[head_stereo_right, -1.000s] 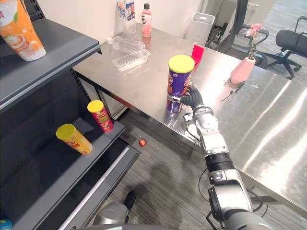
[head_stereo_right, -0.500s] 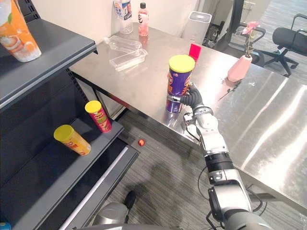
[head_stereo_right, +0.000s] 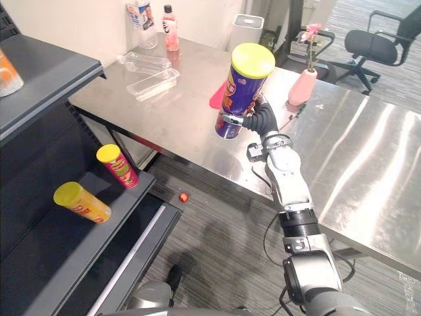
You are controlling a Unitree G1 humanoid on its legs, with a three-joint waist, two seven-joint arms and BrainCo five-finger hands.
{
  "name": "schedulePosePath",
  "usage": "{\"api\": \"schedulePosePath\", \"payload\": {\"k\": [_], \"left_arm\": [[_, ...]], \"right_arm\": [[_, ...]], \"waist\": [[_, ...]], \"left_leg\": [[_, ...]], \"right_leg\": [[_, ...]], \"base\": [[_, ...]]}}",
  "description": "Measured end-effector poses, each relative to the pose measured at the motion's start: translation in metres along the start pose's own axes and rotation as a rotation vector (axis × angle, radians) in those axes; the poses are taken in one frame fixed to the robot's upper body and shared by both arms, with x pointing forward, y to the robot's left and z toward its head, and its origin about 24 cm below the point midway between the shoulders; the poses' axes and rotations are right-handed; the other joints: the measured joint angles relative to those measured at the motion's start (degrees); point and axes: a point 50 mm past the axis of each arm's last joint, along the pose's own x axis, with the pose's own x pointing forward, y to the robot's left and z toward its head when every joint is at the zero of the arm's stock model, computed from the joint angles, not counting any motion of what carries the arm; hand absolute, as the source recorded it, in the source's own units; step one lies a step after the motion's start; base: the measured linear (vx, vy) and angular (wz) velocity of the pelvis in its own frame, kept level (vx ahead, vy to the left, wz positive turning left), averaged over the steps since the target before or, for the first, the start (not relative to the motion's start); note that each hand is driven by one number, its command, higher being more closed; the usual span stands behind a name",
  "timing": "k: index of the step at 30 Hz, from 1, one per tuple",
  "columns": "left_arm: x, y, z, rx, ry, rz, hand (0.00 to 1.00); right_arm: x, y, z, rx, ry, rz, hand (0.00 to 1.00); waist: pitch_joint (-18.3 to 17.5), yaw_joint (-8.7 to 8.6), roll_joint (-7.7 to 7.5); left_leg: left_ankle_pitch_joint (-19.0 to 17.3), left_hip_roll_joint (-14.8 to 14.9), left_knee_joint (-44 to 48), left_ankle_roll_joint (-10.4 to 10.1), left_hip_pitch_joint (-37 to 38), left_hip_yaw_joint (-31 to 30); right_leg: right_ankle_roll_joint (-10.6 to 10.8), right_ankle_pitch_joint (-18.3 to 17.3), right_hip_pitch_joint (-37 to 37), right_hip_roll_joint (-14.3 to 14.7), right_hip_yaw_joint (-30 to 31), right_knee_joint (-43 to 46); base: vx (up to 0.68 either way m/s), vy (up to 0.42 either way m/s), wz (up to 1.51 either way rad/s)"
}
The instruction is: Put the gum and the chips on the shelf.
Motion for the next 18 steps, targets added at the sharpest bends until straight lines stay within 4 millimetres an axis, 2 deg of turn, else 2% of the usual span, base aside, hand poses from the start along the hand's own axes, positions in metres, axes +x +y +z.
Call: {"api": "schedulePosePath", "payload": {"k": [4,9,11,14,16,18], "left_arm": [[0.001,0.005,-0.002,-0.005,0.015,0.016,0.00],[0.001,0.009,-0.003,-0.022,0.029,0.037,0.00],[0.001,0.012,-0.004,-0.021,0.040,0.048,0.00],[0.001,0.015,-0.007,-0.032,0.059,0.059,0.00],[0.001,0.016,-0.008,-0.038,0.065,0.071,0.00],[0.001,0.017,-0.008,-0.065,0.070,0.093,0.00]], "right_arm": [[-0.012,0.006,0.008,0.069,-0.038,0.053,1.00],[-0.030,0.011,-0.002,0.109,0.013,0.104,1.00],[-0.039,0.014,-0.005,0.129,0.028,0.134,1.00],[-0.044,0.016,-0.006,0.140,0.034,0.159,1.00],[-0.049,0.018,-0.005,0.145,0.031,0.178,1.00],[-0.054,0.018,-0.004,0.144,0.033,0.180,1.00]], "waist": [[-0.4,-1.58,-0.84],[-0.8,-1.98,-1.53],[-1.3,-2.96,-2.18],[-2.3,-3.62,-2.41],[-2.7,-4.81,-2.41],[-3.6,-4.98,-2.38]], "left_leg": [[-0.2,0.6,-0.3,-0.3,0.5,1.2],[-0.9,1.6,-0.4,-1.0,2.1,4.5],[-1.2,2.3,-0.4,-1.3,2.4,5.6],[-1.3,2.7,-0.3,-1.5,2.3,7.0],[-1.5,3.2,-0.3,-1.7,2.4,7.7],[-1.6,3.3,-0.2,-1.9,2.4,8.6]], "right_leg": [[-0.1,0.1,-0.2,0.7,1.2,-0.5],[-0.7,0.5,-0.4,1.7,4.3,-1.4],[-1.1,0.9,-0.6,2.6,5.3,-2.3],[-1.5,1.4,-1.3,3.4,6.7,-3.0],[-1.7,1.9,-1.3,3.9,7.3,-3.7],[-1.8,2.7,-1.3,4.2,7.7,-5.0]], "base": [[0.01,-0.033,-0.18],[0.01,-0.026,-0.31],[-0.01,-0.041,-0.27],[-0.01,-0.026,-0.30],[-0.01,-0.039,-0.19],[-0.01,0.001,-0.20]]}}
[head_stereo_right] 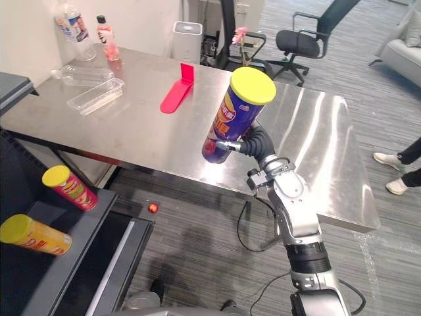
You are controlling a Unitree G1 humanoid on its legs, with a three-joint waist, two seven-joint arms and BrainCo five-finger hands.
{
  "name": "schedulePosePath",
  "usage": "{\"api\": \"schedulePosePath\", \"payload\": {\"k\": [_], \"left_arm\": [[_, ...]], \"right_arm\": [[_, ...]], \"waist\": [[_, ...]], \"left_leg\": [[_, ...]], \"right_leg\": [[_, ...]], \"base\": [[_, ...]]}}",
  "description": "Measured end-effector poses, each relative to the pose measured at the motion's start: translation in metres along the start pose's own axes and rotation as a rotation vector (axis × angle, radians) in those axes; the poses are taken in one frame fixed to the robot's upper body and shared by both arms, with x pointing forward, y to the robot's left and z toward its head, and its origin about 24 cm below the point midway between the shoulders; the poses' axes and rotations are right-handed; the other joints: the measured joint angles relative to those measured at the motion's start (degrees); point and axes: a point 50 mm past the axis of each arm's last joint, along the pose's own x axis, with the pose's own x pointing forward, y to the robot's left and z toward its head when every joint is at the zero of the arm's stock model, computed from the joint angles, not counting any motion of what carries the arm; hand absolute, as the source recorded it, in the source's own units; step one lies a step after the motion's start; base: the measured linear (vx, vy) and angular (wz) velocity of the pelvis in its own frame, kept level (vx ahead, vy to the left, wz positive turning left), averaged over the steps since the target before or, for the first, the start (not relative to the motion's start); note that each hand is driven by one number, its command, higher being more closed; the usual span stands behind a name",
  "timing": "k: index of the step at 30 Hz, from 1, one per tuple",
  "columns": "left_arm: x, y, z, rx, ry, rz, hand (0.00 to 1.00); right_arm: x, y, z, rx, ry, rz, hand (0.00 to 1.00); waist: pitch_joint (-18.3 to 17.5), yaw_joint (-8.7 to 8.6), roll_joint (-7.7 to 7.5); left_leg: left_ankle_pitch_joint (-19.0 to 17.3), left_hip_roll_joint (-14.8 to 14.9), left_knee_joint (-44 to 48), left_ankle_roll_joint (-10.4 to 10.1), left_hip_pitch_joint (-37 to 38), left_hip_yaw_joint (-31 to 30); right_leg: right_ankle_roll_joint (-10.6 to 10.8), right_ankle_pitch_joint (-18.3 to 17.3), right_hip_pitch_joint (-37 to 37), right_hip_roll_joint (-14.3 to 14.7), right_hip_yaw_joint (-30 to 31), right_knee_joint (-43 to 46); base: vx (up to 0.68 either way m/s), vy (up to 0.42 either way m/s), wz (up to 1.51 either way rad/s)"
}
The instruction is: Put the gum and the chips on the shelf.
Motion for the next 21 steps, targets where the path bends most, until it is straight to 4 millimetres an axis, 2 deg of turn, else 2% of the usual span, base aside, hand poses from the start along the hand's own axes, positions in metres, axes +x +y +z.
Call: {"api": "schedulePosePath", "payload": {"k": [2,5,9,11,16,21], "left_arm": [[0.000,0.001,-0.001,-0.010,0.005,0.007,0.00],[0.000,0.001,-0.002,-0.032,0.012,0.016,0.00],[0.000,-0.001,-0.001,-0.066,0.020,0.021,0.00],[0.002,-0.004,0.002,-0.064,0.023,0.015,0.00],[0.002,-0.005,0.001,-0.064,0.035,0.019,0.00],[0.001,-0.006,0.000,-0.068,0.049,0.023,0.00]], "right_arm": [[-0.003,0.001,-0.001,0.002,0.004,0.004,1.00],[-0.006,0.004,0.001,0.004,-0.001,0.025,1.00],[-0.009,0.004,-0.001,0.034,0.003,0.024,1.00],[-0.011,0.004,-0.004,0.037,0.013,0.022,1.00],[-0.017,0.006,-0.006,0.042,0.026,0.019,1.00],[-0.023,0.008,-0.011,0.050,0.049,0.019,1.00]], "waist": [[-0.6,-0.03,0.06],[-1.5,-1.28,0.05],[-2.1,-1.61,0.10],[-2.1,-2.76,0.09],[-2.3,-2.91,0.40],[-2.5,-3.15,1.19]], "left_leg": [[-0.2,0.1,0.1,-0.1,0.1,0.6],[-0.2,0.1,0.3,0.0,0.0,0.9],[-0.9,-0.2,1.2,0.3,0.1,2.2],[-1.0,-0.3,1.2,0.4,0.3,2.2],[-1.5,-0.1,1.6,0.3,1.0,3.6],[-4.7,0.7,7.4,0.3,-1.3,3.5]], "right_leg": [[0.0,0.4,0.0,0.1,0.5,-0.6],[0.1,1.0,0.2,0.2,0.9,-1.4],[0.2,2.1,0.5,0.2,1.5,-2.8],[0.4,2.2,0.9,0.1,1.5,-3.1],[0.4,2.2,1.0,0.2,2.7,-3.2],[-0.1,1.7,0.9,0.1,2.6,-1.7]], "base": [[0.00,-0.002,-0.17],[-0.01,-0.001,-0.04],[-0.02,0.012,-0.15],[0.00,0.000,0.00],[-0.01,0.011,-0.13],[0.00,0.002,-0.01]]}}
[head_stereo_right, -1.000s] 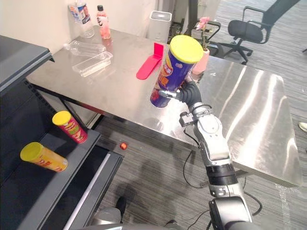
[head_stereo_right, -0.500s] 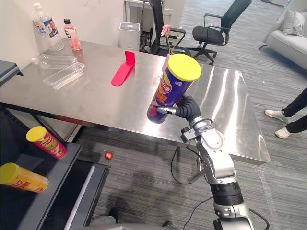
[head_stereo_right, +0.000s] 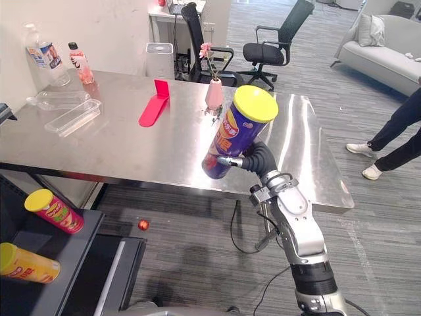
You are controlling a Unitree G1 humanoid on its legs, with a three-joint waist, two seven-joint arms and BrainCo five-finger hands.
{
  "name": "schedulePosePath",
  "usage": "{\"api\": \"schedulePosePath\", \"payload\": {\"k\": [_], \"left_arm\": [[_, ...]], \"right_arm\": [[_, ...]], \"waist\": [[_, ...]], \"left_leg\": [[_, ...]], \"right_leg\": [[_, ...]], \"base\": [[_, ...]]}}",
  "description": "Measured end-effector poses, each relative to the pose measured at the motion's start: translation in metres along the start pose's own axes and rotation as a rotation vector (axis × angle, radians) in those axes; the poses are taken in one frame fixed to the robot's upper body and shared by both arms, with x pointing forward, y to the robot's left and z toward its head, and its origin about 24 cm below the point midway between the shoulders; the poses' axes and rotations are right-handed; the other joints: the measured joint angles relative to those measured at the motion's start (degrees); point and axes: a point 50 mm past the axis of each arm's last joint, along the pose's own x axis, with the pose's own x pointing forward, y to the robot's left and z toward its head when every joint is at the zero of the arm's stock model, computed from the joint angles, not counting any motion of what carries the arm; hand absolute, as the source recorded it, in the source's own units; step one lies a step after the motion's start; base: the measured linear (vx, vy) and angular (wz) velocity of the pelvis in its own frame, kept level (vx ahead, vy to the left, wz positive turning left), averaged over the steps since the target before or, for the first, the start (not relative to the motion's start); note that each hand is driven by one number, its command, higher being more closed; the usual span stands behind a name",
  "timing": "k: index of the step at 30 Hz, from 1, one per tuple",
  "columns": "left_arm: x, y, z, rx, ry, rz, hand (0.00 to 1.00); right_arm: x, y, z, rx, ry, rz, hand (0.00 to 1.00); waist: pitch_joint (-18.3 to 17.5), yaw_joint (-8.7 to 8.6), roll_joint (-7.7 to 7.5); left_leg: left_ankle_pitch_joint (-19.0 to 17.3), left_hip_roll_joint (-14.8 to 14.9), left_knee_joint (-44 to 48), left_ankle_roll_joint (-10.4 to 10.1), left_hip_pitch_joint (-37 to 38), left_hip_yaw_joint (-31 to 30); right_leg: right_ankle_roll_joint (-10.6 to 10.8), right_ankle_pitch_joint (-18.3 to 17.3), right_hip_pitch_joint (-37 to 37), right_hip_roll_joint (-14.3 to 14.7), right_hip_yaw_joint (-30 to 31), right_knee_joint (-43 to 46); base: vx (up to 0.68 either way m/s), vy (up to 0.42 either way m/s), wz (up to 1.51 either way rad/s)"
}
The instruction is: Put the gum and the chips on the shelf.
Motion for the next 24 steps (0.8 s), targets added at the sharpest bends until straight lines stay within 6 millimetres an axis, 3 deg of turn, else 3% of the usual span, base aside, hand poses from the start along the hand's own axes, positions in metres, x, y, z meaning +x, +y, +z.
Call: {"api": "schedulePosePath", "payload": {"k": [4,8,9,10,12,13,14,16,18,19,20,21,22,23,24], "left_arm": [[0.000,-0.002,-0.002,-0.080,0.034,-0.005,0.00],[-0.003,-0.003,-0.010,-0.183,0.072,0.021,0.00],[-0.005,-0.005,-0.014,-0.207,0.082,0.027,0.00],[-0.006,-0.006,-0.018,-0.208,0.090,0.023,0.00],[-0.008,-0.005,-0.021,-0.200,0.091,0.021,0.00],[-0.004,-0.001,-0.016,-0.176,0.081,0.029,0.00],[-0.003,-0.005,-0.016,-0.162,0.086,0.018,0.00],[-0.007,-0.009,-0.026,-0.127,0.120,0.011,0.00],[-0.008,-0.004,-0.034,-0.098,0.149,0.020,0.00],[-0.007,-0.004,-0.031,-0.046,0.125,0.005,0.00],[-0.003,0.000,-0.022,-0.018,0.100,0.009,0.00],[-0.001,-0.001,-0.016,-0.013,0.088,0.003,0.00],[-0.001,-0.001,-0.020,0.008,0.109,-0.001,0.00],[-0.002,-0.005,-0.022,0.023,0.116,-0.022,0.00],[-0.002,-0.006,-0.020,0.049,0.101,-0.031,0.00]], "right_arm": [[0.003,0.012,-0.004,0.012,0.012,0.054,1.00],[0.014,0.023,-0.014,0.027,0.051,0.126,1.00],[0.017,0.022,-0.016,0.026,0.056,0.128,1.00],[0.018,0.021,-0.016,0.024,0.061,0.126,1.00],[0.016,0.015,-0.018,0.003,0.078,0.109,1.00],[0.012,0.004,-0.016,-0.020,0.074,0.076,1.00],[0.004,-0.014,-0.014,-0.047,0.083,0.000,1.00],[-0.011,-0.031,-0.017,-0.056,0.103,-0.106,1.00],[-0.022,-0.041,-0.019,-0.069,0.122,-0.153,1.00],[-0.023,-0.042,-0.019,-0.068,0.126,-0.161,1.00],[-0.028,-0.043,-0.020,-0.067,0.131,-0.170,1.00],[-0.030,-0.044,-0.021,-0.062,0.132,-0.180,1.00],[-0.036,-0.043,-0.025,-0.039,0.144,-0.205,1.00],[-0.043,-0.046,-0.027,-0.036,0.154,-0.230,1.00],[-0.051,-0.050,-0.025,-0.045,0.153,-0.259,1.00]], "waist": [[0.5,0.11,0.85],[1.3,0.45,2.01],[2.2,0.59,3.71],[2.0,0.48,4.36],[1.2,0.21,3.94],[1.0,-0.91,1.70],[1.6,-1.34,3.33],[1.0,-1.90,4.86],[0.3,-2.72,6.37],[-0.3,-3.01,5.83],[-0.5,-3.33,4.37],[0.0,-3.18,3.24],[-0.2,-2.74,3.46],[-0.5,-3.51,4.38],[-0.9,-4.58,4.41]], "left_leg": [[-1.9,1.3,5.9,-0.3,-3.2,-1.8],[-1.5,2.3,8.8,-0.8,-4.8,-4.6],[-0.5,2.3,8.1,-0.9,-5.3,-4.0],[0.2,2.3,7.3,-0.7,-5.7,-3.5],[-3.8,4.7,3.7,6.3,-5.8,8.4],[-5.2,7.1,7.9,11.4,-7.1,21.1],[-4.7,11.3,19.2,12.2,-8.0,31.4],[-4.3,12.2,27.5,12.9,-4.7,38.7],[-1.6,10.8,25.2,12.0,-3.9,39.5],[0.5,7.6,19.8,12.6,-4.4,38.7],[4.4,2.2,10.3,11.8,-4.1,35.5],[2.7,1.8,10.7,13.1,-3.7,36.2],[-1.3,4.2,14.3,11.9,-1.7,41.0],[-0.4,4.0,12.2,9.8,-1.0,42.7],[-0.1,2.5,9.5,10.1,-0.9,44.1]], "right_leg": [[-0.6,-1.0,0.4,0.6,-2.0,1.3],[-1.3,-1.5,3.0,1.7,-5.5,0.9],[-1.7,-2.5,4.2,2.3,-8.0,1.2],[-2.0,-2.6,4.3,2.4,-9.4,1.4],[-2.0,-2.1,4.6,2.2,-14.4,-0.3],[-3.3,-1.9,4.9,0.7,-19.7,-2.3],[-4.0,-3.0,5.0,-0.9,-24.7,0.2],[-2.8,-4.5,6.4,-3.6,-30.1,3.2],[-2.1,-6.3,6.9,-4.3,-33.5,6.9],[-2.5,-6.6,5.7,-4.3,-32.7,6.3],[-3.3,-5.9,4.7,-3.9,-32.9,3.7],[-3.2,-5.2,4.9,-4.3,-34.5,3.1],[-2.7,-4.9,5.9,-4.6,-37.7,5.5],[-2.8,-6.1,6.5,-5.5,-40.2,9.8],[-3.6,-7.0,6.6,-7.0,-41.5,13.4]], "base": [[-0.03,-0.006,0.23],[-0.09,-0.047,0.57],[-0.17,-0.087,0.74],[-0.17,-0.094,1.05],[-0.06,-0.082,1.31],[-0.04,-0.043,2.09],[-0.05,0.009,2.12],[-0.01,0.096,1.82],[0.01,0.110,1.71],[-0.14,0.121,1.56],[-0.19,0.111,1.49],[-0.19,0.079,1.33],[-0.07,0.062,1.40],[-0.05,0.171,1.71],[-0.02,0.155,1.61]]}}
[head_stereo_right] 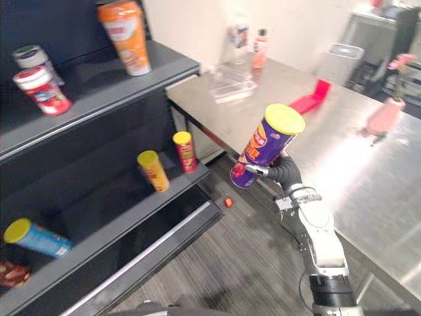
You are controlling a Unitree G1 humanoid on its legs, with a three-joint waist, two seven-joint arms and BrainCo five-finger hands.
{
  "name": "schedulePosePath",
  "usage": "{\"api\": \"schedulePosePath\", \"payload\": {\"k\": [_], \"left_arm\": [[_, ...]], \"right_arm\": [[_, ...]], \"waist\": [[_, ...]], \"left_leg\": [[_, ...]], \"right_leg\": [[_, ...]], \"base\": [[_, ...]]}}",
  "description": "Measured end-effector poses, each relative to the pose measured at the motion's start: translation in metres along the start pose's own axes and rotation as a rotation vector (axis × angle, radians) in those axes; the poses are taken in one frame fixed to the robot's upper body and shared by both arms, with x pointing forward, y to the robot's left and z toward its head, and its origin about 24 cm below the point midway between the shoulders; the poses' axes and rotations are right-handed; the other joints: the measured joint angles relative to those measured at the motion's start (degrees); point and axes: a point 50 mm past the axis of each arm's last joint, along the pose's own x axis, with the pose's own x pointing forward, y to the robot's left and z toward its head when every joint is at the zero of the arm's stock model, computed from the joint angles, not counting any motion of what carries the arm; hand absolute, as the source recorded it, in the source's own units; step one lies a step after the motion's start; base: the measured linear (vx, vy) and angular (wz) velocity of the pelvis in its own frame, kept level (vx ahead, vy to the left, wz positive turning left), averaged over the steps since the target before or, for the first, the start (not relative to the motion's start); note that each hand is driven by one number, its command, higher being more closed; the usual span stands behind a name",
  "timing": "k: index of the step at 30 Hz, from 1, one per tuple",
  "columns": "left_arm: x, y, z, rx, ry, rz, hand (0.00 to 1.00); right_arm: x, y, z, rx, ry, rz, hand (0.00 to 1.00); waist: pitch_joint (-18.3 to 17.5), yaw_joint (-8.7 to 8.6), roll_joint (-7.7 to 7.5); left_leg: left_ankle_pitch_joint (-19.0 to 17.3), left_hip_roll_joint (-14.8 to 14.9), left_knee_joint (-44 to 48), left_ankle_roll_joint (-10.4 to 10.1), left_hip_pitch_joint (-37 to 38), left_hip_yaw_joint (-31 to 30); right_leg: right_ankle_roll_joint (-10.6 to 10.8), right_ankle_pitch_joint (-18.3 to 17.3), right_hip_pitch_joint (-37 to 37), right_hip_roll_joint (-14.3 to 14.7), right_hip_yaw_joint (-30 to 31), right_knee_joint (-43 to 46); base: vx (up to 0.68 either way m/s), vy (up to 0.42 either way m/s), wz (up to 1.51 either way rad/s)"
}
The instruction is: Put the gum and the chips on the shelf.
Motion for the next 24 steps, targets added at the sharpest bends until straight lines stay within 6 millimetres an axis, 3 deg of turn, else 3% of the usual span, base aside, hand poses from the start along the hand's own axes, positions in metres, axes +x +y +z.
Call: {"api": "schedulePosePath", "payload": {"k": [3,5,7,11,13,14,15,18,19,20,21,22,24], "left_arm": [[0.000,-0.001,0.000,0.062,-0.009,-0.009,0.00],[0.000,-0.001,-0.002,0.083,-0.009,-0.011,0.00],[0.002,0.004,-0.002,0.102,-0.017,0.001,0.00],[0.003,0.010,-0.005,0.121,-0.019,0.014,0.00],[0.002,0.010,-0.005,0.127,-0.026,0.009,0.00],[0.002,0.008,-0.005,0.131,-0.035,0.002,0.00],[0.002,0.006,-0.003,0.132,-0.042,-0.002,0.00],[0.003,-0.002,0.016,0.083,-0.076,-0.013,0.00],[0.004,-0.004,0.024,0.064,-0.081,-0.014,0.00],[0.006,0.000,0.031,0.042,-0.080,-0.001,0.00],[0.008,0.006,0.036,0.039,-0.093,0.014,0.00],[0.009,0.010,0.039,0.048,-0.090,0.023,0.00],[0.008,0.010,0.043,0.046,-0.104,0.014,0.00]], "right_arm": [[-0.010,-0.011,0.007,-0.016,-0.029,-0.074,1.00],[-0.011,-0.015,0.006,-0.018,-0.029,-0.106,1.00],[-0.012,-0.017,0.002,-0.001,-0.018,-0.156,1.00],[-0.014,-0.018,0.002,-0.013,-0.040,-0.214,1.00],[-0.016,-0.023,0.004,-0.024,-0.050,-0.233,1.00],[-0.017,-0.026,0.006,-0.045,-0.060,-0.250,1.00],[-0.018,-0.028,0.007,-0.056,-0.068,-0.259,1.00],[-0.031,-0.041,0.006,-0.082,-0.067,-0.342,1.00],[-0.037,-0.044,0.002,-0.082,-0.046,-0.374,1.00],[-0.044,-0.043,-0.004,-0.066,-0.030,-0.397,1.00],[-0.045,-0.041,-0.004,-0.060,-0.035,-0.402,1.00],[-0.046,-0.039,-0.006,-0.042,-0.042,-0.419,1.00],[-0.047,-0.039,-0.008,-0.031,-0.033,-0.435,1.00]], "waist": [[-1.1,-0.60,0.24],[-1.3,-0.87,0.44],[-1.3,-1.08,-0.56],[-1.1,0.37,-1.94],[-0.7,0.32,-1.61],[-0.3,0.30,-1.01],[-0.1,0.20,-0.79],[2.0,-1.16,0.42],[2.2,-1.79,0.46],[2.1,-1.64,-2.42],[2.5,-1.46,-3.24],[3.4,-1.06,-2.65],[3.3,-1.44,-3.15]], "left_leg": [[2.4,-6.1,-11.9,0.1,0.1,-4.0],[2.5,-7.5,-15.1,0.1,0.1,-6.2],[2.9,-9.5,-17.2,0.8,0.0,-9.9],[2.7,-11.3,-17.6,1.4,-0.2,-14.0],[1.9,-12.1,-17.9,1.4,-0.4,-16.4],[1.7,-12.2,-18.0,1.4,-0.6,-18.5],[1.8,-12.2,-18.0,1.3,-0.9,-19.7],[2.2,-12.2,-18.1,0.1,-2.0,-28.0],[-1.1,-12.1,-18.0,-4.0,-2.4,-29.3],[-4.7,-12.0,-13.0,-3.5,-3.0,-26.0],[-4.9,-9.3,-5.7,1.7,-4.6,-26.2],[-5.5,-8.4,-2.2,0.3,-5.5,-30.0],[-4.3,-8.9,-3.9,-0.9,-5.6,-33.1]], "right_leg": [[0.1,-2.8,-0.4,-3.5,-2.9,7.6],[0.1,-3.9,-0.5,-4.6,-3.8,11.0],[-0.6,-4.6,-0.2,-7.0,-4.2,16.1],[-0.9,-4.3,0.5,-9.7,-3.1,20.2],[-3.2,-2.5,-0.5,-12.4,-0.5,25.5],[-4.4,-1.7,-2.8,-13.3,4.4,28.8],[-4.6,-2.2,-4.6,-12.6,8.5,29.6],[-3.9,-3.7,-11.6,-3.7,28.1,28.8],[-3.7,-5.1,-13.6,0.8,34.6,25.8],[-3.3,-4.9,-15.9,1.4,40.4,21.3],[-2.5,-5.1,-16.1,1.6,42.6,20.2],[-0.8,-6.5,-15.6,2.4,47.2,17.1],[0.0,-6.1,-15.6,3.9,50.3,13.1]], "base": [[-0.10,0.203,1.29],[-0.07,0.098,0.89],[-0.04,0.066,0.96],[-0.03,0.030,0.58],[-0.06,0.059,0.60],[-0.07,0.066,0.59],[-0.08,0.052,0.73],[-0.08,-0.003,1.19],[0.04,-0.019,1.41],[0.10,-0.044,1.12],[0.17,-0.033,0.96],[0.12,0.009,1.08],[0.05,0.057,1.08]]}}
